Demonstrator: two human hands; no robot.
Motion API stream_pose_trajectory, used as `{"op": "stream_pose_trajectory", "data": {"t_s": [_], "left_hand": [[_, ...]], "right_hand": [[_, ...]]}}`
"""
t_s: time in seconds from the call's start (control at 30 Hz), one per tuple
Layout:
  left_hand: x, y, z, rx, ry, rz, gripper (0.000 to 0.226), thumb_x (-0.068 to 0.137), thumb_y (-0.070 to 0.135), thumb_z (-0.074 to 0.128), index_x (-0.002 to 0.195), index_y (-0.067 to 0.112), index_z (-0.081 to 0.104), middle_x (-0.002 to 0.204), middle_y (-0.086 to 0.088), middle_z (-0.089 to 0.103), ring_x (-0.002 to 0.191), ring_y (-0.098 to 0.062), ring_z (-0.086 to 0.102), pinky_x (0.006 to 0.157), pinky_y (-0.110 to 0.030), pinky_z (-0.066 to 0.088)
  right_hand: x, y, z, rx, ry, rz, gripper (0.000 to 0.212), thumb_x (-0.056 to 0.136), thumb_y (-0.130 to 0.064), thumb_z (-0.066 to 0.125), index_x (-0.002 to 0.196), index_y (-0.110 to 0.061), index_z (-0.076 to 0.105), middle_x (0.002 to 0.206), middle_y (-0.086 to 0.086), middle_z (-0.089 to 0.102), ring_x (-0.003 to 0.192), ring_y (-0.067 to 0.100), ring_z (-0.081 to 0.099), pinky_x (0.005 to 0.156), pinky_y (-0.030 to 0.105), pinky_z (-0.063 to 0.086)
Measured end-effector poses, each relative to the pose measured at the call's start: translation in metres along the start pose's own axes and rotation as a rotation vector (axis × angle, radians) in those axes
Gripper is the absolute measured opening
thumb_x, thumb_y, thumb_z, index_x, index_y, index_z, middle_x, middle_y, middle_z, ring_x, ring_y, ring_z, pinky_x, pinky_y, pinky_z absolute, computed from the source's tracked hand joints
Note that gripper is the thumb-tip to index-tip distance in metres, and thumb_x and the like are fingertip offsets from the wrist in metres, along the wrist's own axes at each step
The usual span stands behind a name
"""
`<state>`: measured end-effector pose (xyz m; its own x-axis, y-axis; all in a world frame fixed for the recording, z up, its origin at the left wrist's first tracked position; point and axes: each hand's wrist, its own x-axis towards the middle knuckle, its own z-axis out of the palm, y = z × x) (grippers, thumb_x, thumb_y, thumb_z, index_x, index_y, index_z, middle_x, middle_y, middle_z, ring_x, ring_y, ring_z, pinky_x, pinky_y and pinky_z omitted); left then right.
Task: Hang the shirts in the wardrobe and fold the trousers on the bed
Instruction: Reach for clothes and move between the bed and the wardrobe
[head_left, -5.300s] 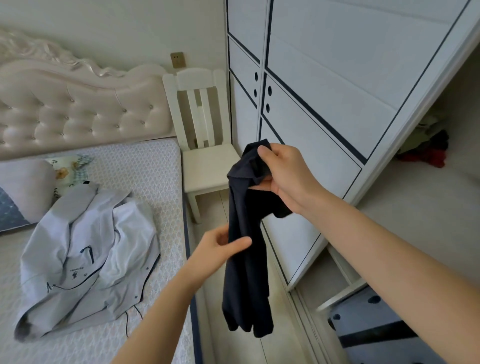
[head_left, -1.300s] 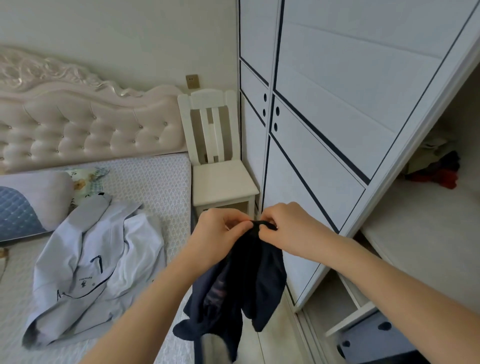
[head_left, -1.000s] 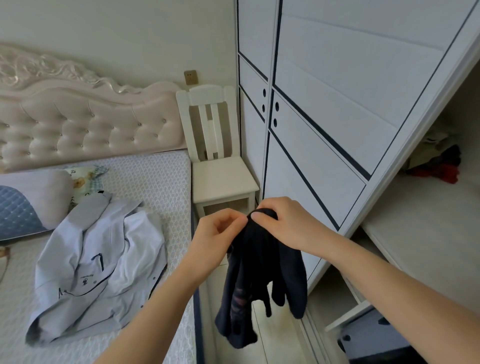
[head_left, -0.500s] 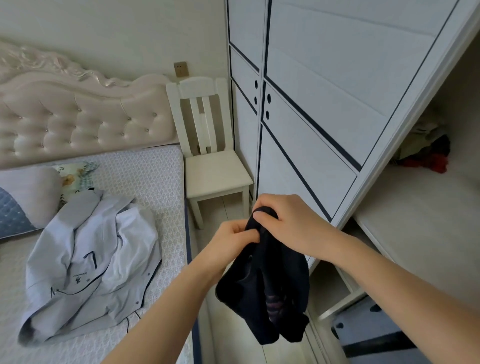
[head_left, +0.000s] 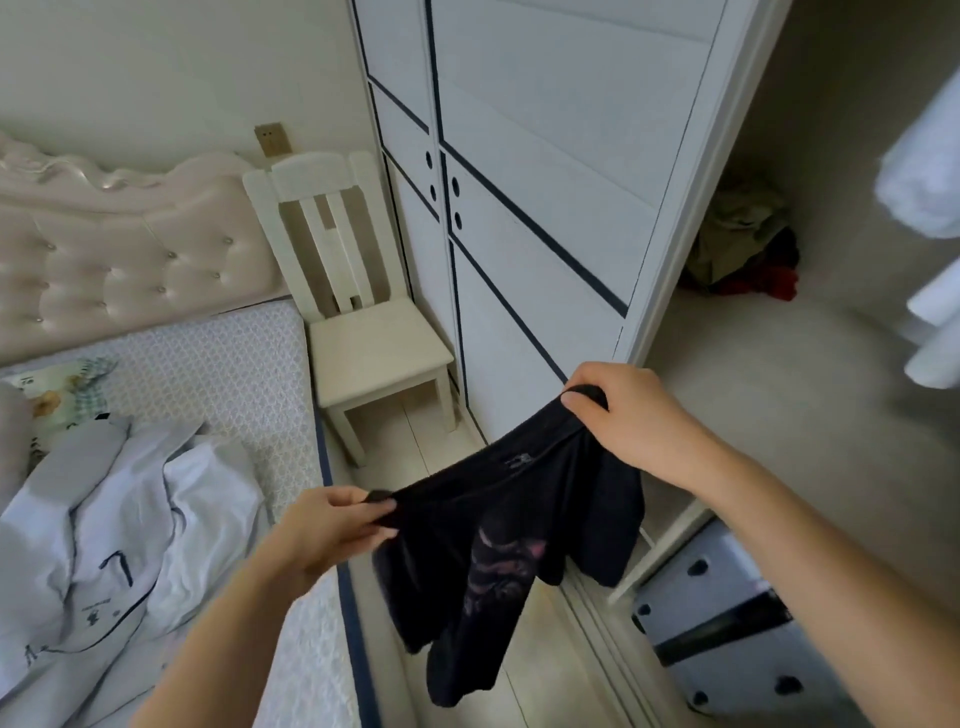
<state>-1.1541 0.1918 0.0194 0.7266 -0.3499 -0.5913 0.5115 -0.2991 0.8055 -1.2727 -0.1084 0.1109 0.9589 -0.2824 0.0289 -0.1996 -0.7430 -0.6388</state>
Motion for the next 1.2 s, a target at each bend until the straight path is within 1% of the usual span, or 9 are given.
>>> {"op": "stream_pose_trajectory", "data": {"t_s": [0.13, 0.3, 0.43, 0.57, 0.7, 0.77, 0.9, 1.03, 1.2], "left_hand": [[-0.008, 0.025, 0.015, -0.490, -0.226, -0.047, 0.020, 0.080, 0.014, 0.065, 0.088, 0.002, 0.080, 0.099, -0.019, 0.074, 0.089, -0.022, 0.075, 0.069, -0.028, 0.060], [-0.014, 0.045, 0.051, -0.580, -0.425, -0.021, 0.028, 0.066, 0.016, 0.087, 0.092, 0.009, 0.077, 0.103, -0.009, 0.074, 0.104, -0.024, 0.070, 0.085, -0.038, 0.057], [-0.013, 0.059, 0.085, -0.272, -0.291, 0.059, 0.019, 0.076, 0.024, 0.072, 0.088, 0.011, 0.079, 0.097, -0.010, 0.072, 0.087, -0.018, 0.072, 0.076, -0.033, 0.058], [-0.008, 0.068, 0.115, 0.038, -0.122, 0.185, 0.037, 0.072, 0.034, 0.075, 0.092, 0.002, 0.075, 0.095, -0.017, 0.073, 0.084, -0.023, 0.070, 0.083, -0.038, 0.055], [-0.001, 0.088, 0.138, 0.175, -0.132, 0.294, 0.025, 0.083, 0.030, 0.073, 0.081, 0.005, 0.075, 0.080, -0.014, 0.073, 0.071, -0.019, 0.069, 0.060, -0.025, 0.056], [0.005, 0.099, 0.150, 0.211, -0.152, 0.347, 0.030, 0.086, 0.028, 0.072, 0.076, 0.000, 0.070, 0.067, -0.010, 0.067, 0.059, -0.014, 0.064, 0.049, -0.020, 0.050], [0.010, 0.127, 0.171, 0.313, -0.262, 0.465, 0.037, 0.087, 0.031, 0.072, 0.074, -0.003, 0.066, 0.065, -0.018, 0.063, 0.060, -0.020, 0.058, 0.058, -0.033, 0.047], [0.002, 0.158, 0.186, 0.430, -0.404, 0.605, 0.045, 0.086, 0.036, 0.070, 0.071, -0.006, 0.064, 0.062, -0.021, 0.056, 0.057, -0.021, 0.051, 0.055, -0.031, 0.040], [-0.010, 0.205, 0.200, 0.442, -0.549, 0.745, 0.037, 0.087, 0.035, 0.071, 0.070, 0.002, 0.071, 0.080, -0.030, 0.063, 0.067, -0.025, 0.059, 0.066, -0.037, 0.048]], "right_hand": [[-0.014, 0.039, -0.007, -0.164, -0.117, 0.097, 0.008, 0.093, -0.034, 0.062, 0.090, -0.028, 0.058, 0.084, -0.008, 0.059, 0.073, 0.007, 0.057, 0.062, 0.021, 0.045], [-0.036, 0.073, -0.019, -0.241, -0.256, 0.192, 0.009, 0.091, -0.032, 0.064, 0.089, -0.025, 0.059, 0.095, -0.005, 0.062, 0.089, 0.016, 0.062, 0.081, 0.038, 0.054], [-0.047, 0.097, -0.034, -0.258, -0.210, 0.241, 0.011, 0.090, -0.029, 0.067, 0.082, -0.026, 0.059, 0.081, -0.007, 0.061, 0.074, 0.011, 0.060, 0.071, 0.034, 0.054], [-0.054, 0.113, -0.041, -0.236, -0.188, 0.291, 0.013, 0.090, -0.024, 0.067, 0.080, -0.026, 0.059, 0.076, -0.008, 0.061, 0.072, 0.011, 0.059, 0.069, 0.032, 0.052], [-0.062, 0.121, -0.043, -0.245, -0.163, 0.352, 0.009, 0.089, -0.025, 0.068, 0.083, -0.024, 0.061, 0.074, -0.009, 0.061, 0.070, 0.009, 0.060, 0.070, 0.034, 0.055], [-0.063, 0.121, -0.045, -0.269, -0.142, 0.385, 0.010, 0.089, -0.025, 0.068, 0.083, -0.023, 0.061, 0.075, -0.009, 0.062, 0.071, 0.010, 0.060, 0.071, 0.036, 0.055], [-0.066, 0.112, -0.046, -0.314, -0.082, 0.457, 0.006, 0.091, -0.024, 0.064, 0.089, -0.019, 0.062, 0.081, -0.003, 0.064, 0.076, 0.016, 0.062, 0.074, 0.039, 0.056], [-0.068, 0.095, -0.049, -0.372, -0.026, 0.543, 0.011, 0.091, -0.022, 0.061, 0.082, -0.018, 0.057, 0.082, 0.000, 0.061, 0.076, 0.020, 0.061, 0.072, 0.039, 0.054], [-0.071, 0.066, -0.071, -0.364, 0.067, 0.601, 0.013, 0.090, -0.022, 0.063, 0.082, -0.026, 0.054, 0.080, -0.007, 0.057, 0.077, 0.015, 0.058, 0.070, 0.032, 0.050]]}}
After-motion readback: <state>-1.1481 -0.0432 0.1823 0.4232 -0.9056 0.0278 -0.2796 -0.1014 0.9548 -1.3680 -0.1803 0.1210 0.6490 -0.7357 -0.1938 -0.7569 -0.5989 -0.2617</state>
